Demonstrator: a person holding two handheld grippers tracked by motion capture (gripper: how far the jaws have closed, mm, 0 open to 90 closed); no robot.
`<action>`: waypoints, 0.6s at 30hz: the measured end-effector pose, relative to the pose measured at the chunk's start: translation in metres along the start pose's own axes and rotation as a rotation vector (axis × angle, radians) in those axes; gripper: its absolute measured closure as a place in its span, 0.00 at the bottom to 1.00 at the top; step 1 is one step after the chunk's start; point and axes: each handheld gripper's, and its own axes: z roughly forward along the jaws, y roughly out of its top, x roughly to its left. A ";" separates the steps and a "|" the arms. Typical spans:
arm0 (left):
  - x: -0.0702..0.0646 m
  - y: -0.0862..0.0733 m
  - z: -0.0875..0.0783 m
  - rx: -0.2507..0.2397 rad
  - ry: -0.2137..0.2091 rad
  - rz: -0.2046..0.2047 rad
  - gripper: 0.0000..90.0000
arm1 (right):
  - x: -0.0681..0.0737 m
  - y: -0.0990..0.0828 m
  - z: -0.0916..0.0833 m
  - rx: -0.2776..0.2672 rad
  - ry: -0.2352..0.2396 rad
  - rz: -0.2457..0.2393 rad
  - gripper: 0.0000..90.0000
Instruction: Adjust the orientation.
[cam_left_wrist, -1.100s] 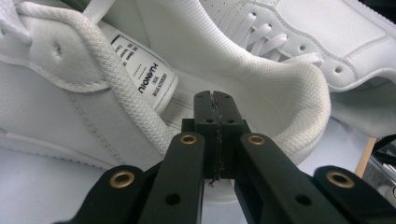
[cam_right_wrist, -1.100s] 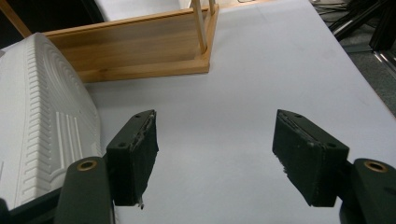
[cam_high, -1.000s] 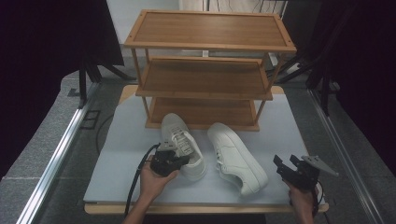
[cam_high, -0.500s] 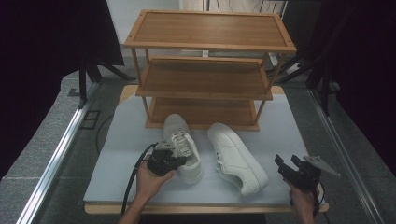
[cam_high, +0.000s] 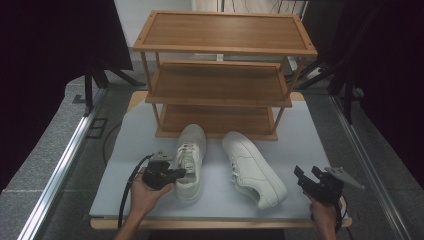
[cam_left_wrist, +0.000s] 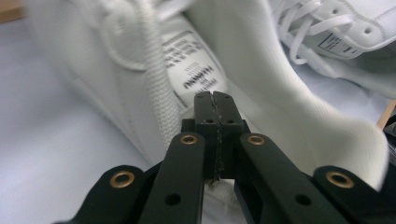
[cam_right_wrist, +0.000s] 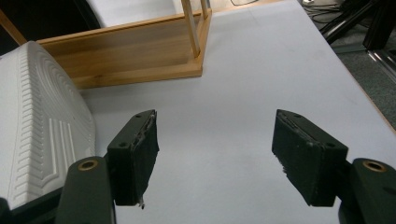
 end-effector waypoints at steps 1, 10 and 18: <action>0.003 -0.002 -0.003 -0.001 0.005 -0.004 1.00 | 0.000 0.000 0.000 0.002 -0.001 -0.002 0.35; 0.034 -0.012 -0.023 -0.014 -0.014 -0.069 1.00 | 0.003 -0.001 0.002 0.008 0.001 -0.005 0.35; 0.023 -0.013 -0.026 -0.067 -0.047 -0.062 0.85 | 0.009 0.000 0.001 -0.008 0.015 -0.025 0.35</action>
